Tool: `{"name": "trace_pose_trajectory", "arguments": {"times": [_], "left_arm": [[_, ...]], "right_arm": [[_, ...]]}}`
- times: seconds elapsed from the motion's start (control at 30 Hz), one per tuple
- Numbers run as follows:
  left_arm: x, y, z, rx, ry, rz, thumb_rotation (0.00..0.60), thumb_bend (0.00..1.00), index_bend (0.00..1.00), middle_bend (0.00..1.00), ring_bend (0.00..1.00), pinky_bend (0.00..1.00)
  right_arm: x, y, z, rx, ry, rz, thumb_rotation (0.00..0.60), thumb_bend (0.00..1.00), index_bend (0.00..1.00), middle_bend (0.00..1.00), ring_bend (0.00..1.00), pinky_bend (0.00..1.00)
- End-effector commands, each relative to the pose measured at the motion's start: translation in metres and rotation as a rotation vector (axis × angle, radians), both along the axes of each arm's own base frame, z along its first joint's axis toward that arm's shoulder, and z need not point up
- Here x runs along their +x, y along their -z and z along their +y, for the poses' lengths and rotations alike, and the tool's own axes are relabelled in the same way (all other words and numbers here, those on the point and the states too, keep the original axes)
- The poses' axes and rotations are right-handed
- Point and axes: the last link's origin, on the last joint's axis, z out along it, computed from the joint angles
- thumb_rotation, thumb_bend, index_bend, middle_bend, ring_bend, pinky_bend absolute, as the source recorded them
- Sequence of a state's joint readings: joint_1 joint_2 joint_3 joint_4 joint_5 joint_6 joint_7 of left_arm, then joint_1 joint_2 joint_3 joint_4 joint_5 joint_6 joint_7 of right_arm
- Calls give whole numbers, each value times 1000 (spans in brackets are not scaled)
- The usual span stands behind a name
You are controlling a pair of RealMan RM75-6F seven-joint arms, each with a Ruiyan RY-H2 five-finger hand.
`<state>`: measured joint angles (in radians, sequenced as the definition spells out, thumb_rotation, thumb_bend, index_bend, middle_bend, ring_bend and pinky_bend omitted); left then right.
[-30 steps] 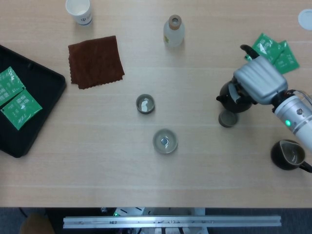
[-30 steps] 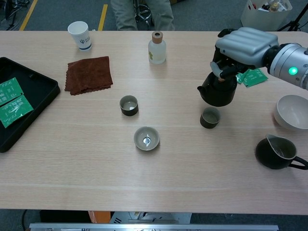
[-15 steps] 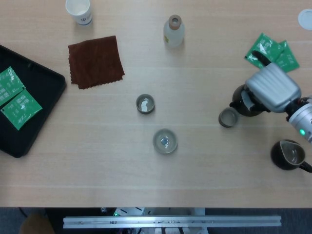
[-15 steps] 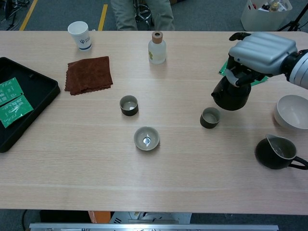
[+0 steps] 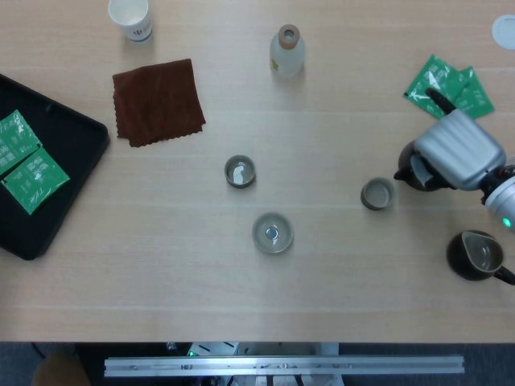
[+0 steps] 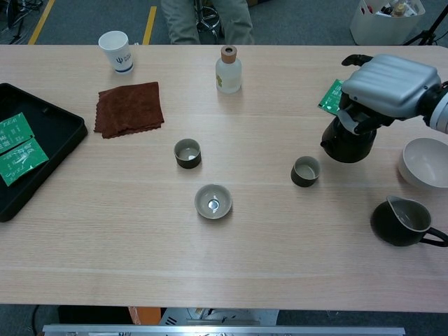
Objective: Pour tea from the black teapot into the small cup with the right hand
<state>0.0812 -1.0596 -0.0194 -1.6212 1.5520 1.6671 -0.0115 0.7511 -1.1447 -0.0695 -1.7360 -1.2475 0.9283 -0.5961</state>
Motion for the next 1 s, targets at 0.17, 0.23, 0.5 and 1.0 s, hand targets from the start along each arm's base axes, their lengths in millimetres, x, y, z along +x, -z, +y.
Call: {"name": "trace_pose_trajectory", "arguments": {"times": [0.17,0.23,0.5,1.0], "left_arm": [[-1,0,-2,5,-6,-2,600,294,248,248,171,82],[-2,0,-3,8,-7,-2,600,293,248,247,171,83],[-3,-1,-5,16,-10,-5,600,294,248,247,171,82],[-6,-2,-8,26,-11,-12,600,293,248,247,171,82]], "right_arm": [[6,7,-2,3,-52,51,306,609,785,814,687,89],[8,9,-2,9,-66,64,305,609,783,813,685,88],[15,17,1,17,-134,130,304,608,777,812,682,89],[20,28,6,36,-217,229,302,586,776,811,682,88]]}}
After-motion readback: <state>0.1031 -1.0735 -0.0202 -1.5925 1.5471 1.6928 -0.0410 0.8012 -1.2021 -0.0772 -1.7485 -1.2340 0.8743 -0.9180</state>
